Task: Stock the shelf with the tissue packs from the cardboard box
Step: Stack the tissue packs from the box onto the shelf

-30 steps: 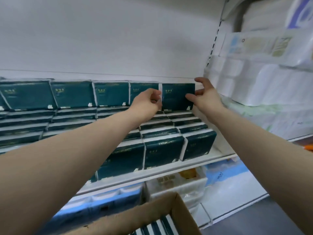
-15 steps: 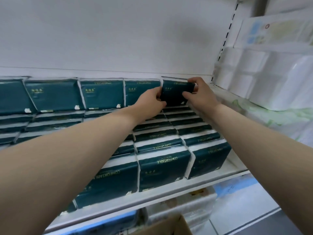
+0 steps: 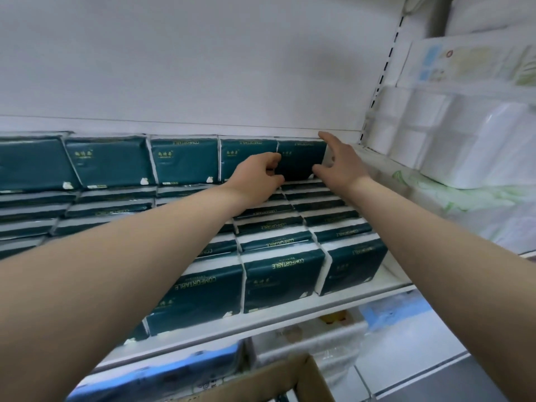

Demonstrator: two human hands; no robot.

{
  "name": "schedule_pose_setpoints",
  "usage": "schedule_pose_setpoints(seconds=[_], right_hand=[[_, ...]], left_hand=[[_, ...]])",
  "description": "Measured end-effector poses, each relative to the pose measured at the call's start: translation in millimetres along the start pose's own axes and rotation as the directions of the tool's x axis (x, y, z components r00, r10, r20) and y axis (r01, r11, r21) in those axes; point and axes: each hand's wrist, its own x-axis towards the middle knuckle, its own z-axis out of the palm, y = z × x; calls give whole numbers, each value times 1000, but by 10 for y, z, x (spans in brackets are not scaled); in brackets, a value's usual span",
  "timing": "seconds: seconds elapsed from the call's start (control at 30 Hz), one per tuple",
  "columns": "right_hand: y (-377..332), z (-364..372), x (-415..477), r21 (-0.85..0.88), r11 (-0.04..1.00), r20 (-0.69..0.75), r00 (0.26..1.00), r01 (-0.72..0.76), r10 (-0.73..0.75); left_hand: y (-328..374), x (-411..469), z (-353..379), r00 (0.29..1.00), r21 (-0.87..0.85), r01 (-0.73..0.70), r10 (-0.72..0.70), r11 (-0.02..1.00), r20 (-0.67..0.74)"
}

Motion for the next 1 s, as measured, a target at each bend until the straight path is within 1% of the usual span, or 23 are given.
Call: schedule_pose_setpoints(seconds=[0.1, 0.23, 0.33, 0.4, 0.53, 0.67, 0.73, 0.8, 0.87, 0.93, 1.0], right_hand=[[-131, -53, -187, 17, 1000, -14, 1000, 14, -13], [-340, -74, -566, 122, 992, -52, 998, 43, -37], [-525, -50, -913, 162, 984, -63, 996, 72, -62], [-633, -21, -1170, 174, 981, -56, 995, 90, -81], [-845, 61, -1725, 195, 974, -39, 993, 116, -111], [-1023, 202, -2326, 247, 961, -14, 992, 124, -124], [-1076, 317, -2621, 285, 950, 4, 991, 126, -133], [-1095, 445, -2891, 286, 950, 15, 991, 121, -131], [-1118, 626, -3211, 277, 954, 43, 991, 114, -130], [-1132, 804, -3521, 289, 953, 89, 988, 93, -123], [-1127, 953, -3793, 309, 951, 172, 981, 34, -91]], left_hand=[[92, -181, -66, 998, -20, -23, 22, 1000, -50], [181, -525, -157, 996, -69, -36, 30, 997, -88], [203, -858, -250, 991, -90, -82, 71, 993, -116], [198, -1104, -315, 988, -102, -106, 93, 989, -122], [132, -1636, -442, 990, -144, -107, 92, 984, -107], [26, -2235, -539, 991, -162, -106, 91, 981, -96], [-58, -2544, -572, 994, -161, -82, 69, 984, -86], [-153, -2819, -573, 995, -192, -75, 61, 978, -74], [-310, -3139, -541, 998, -186, -57, 49, 981, -49], [-488, -3447, -497, 999, -202, -20, 14, 979, -30], [-669, -3715, -449, 1000, -194, 25, -26, 981, -3]])
